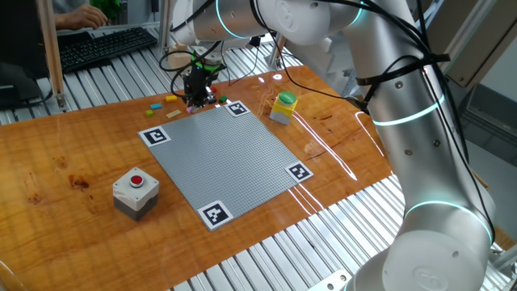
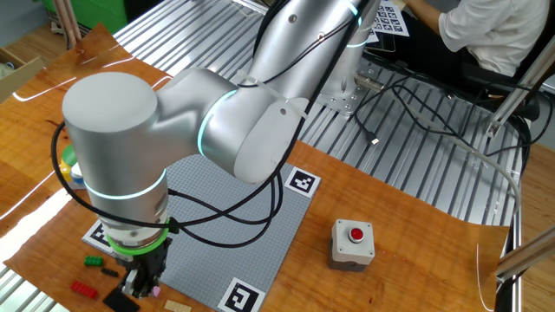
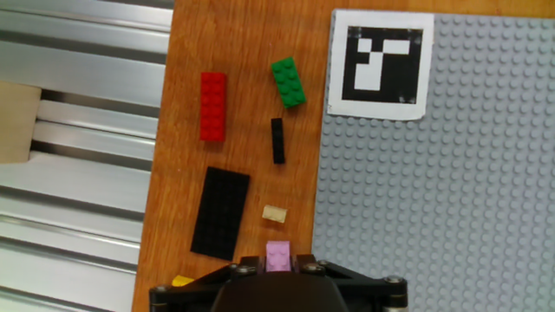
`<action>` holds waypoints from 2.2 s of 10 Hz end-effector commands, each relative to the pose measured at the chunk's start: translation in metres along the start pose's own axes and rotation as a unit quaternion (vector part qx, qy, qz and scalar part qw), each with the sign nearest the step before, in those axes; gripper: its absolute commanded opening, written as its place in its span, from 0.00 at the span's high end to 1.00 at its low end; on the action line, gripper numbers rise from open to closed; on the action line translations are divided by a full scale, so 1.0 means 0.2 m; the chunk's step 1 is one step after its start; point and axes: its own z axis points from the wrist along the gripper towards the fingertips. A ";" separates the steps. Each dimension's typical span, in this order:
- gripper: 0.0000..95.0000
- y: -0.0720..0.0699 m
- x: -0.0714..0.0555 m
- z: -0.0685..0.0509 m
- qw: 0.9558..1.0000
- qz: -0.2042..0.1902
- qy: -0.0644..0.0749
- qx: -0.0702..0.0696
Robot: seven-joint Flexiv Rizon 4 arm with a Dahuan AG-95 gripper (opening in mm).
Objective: Build with small Lego blocks
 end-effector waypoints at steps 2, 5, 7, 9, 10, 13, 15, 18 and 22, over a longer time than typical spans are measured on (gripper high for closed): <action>1.00 0.01 0.01 -0.02 1.000 -0.008 -0.003 -0.003; 1.00 0.06 0.03 -0.08 1.000 -0.014 -0.005 -0.007; 1.00 0.07 0.06 -0.14 0.998 -0.065 -0.008 -0.006; 1.00 0.04 0.08 -0.17 0.991 -0.133 -0.010 -0.008; 1.00 0.00 0.11 -0.20 0.978 -0.209 -0.007 -0.007; 1.00 -0.10 0.16 -0.24 0.934 -0.356 0.019 -0.022; 1.00 -0.22 0.21 -0.23 0.890 -0.455 0.022 -0.023; 1.00 -0.30 0.24 -0.21 0.832 -0.554 0.031 -0.013; 1.00 -0.37 0.25 -0.18 0.767 -0.641 0.028 0.010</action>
